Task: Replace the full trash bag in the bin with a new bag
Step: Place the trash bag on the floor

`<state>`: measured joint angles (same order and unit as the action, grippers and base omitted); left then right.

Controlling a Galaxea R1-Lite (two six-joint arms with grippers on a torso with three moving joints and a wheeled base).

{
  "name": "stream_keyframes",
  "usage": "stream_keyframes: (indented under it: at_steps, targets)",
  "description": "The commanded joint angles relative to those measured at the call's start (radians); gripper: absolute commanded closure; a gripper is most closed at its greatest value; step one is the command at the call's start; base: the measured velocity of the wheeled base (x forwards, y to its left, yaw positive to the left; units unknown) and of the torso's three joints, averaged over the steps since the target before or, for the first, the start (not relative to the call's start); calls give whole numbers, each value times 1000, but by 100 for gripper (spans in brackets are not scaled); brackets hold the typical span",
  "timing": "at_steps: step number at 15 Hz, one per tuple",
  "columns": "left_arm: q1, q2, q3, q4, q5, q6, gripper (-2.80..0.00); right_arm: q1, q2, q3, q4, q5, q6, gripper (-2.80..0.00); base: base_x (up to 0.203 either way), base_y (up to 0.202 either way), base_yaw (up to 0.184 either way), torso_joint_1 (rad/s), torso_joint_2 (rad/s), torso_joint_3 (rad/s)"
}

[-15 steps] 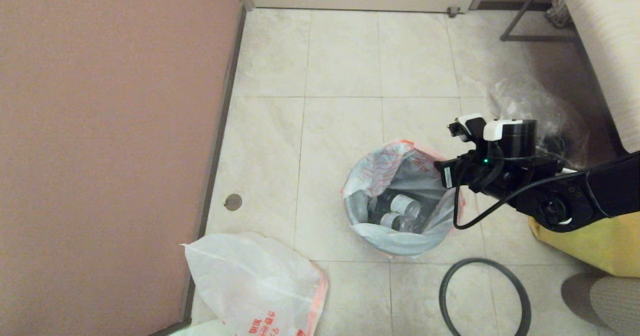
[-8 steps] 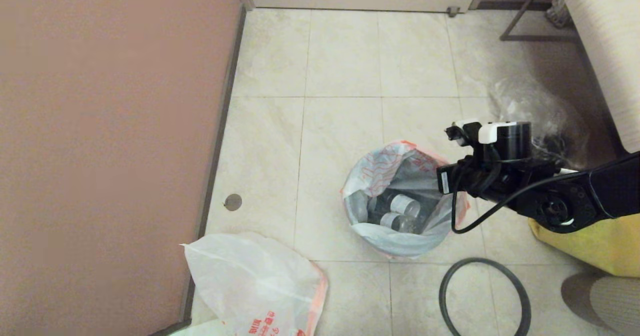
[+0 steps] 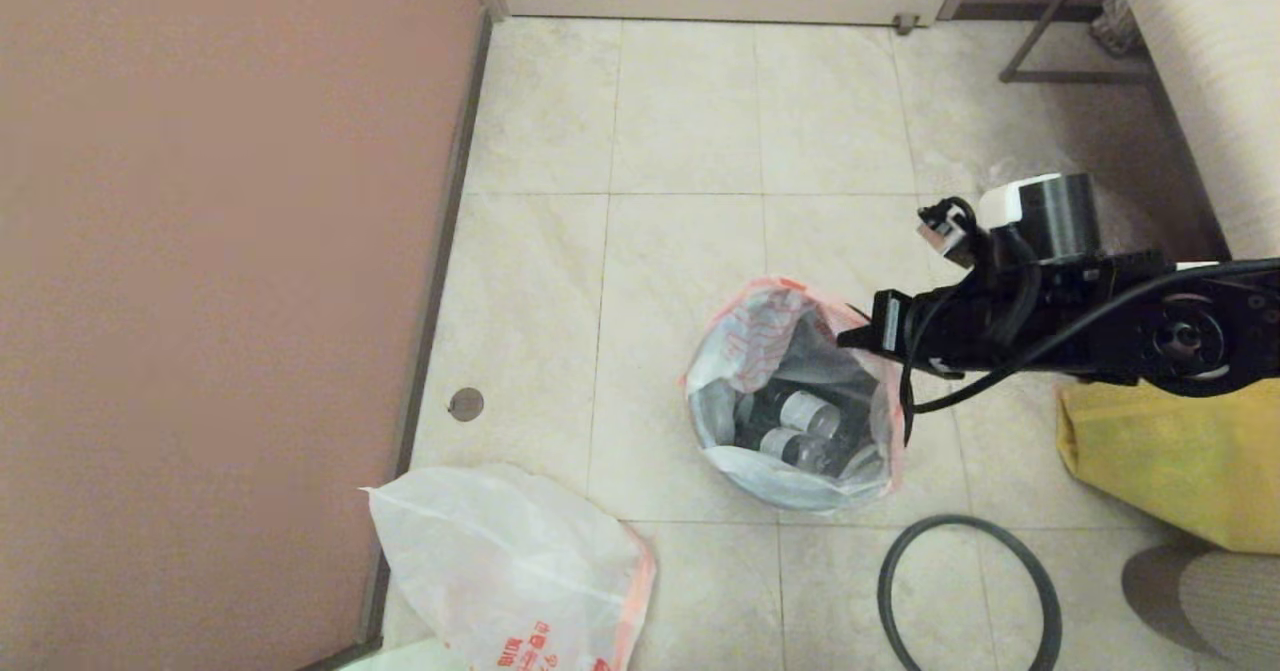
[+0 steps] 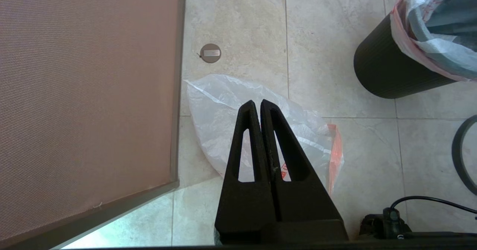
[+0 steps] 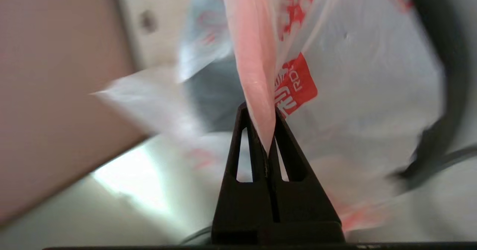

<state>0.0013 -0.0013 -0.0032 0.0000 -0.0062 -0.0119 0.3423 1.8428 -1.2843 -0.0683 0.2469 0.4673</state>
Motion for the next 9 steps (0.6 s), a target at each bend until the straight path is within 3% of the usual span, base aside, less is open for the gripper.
stream_keyframes:
  at_steps: [1,4,9]
  targets:
    - [0,1,0,0,0,0,0,3,92,-83,36,48,141,0,0,0,0,0,0,0]
    - [0,1,0,1,0,0,0,6,84,-126,74,205,297,0,0,0,0,0,0,0]
    - [0,1,0,1,0,0,0,28,-110,-126,113,302,381,0,0,0,0,0,0,0]
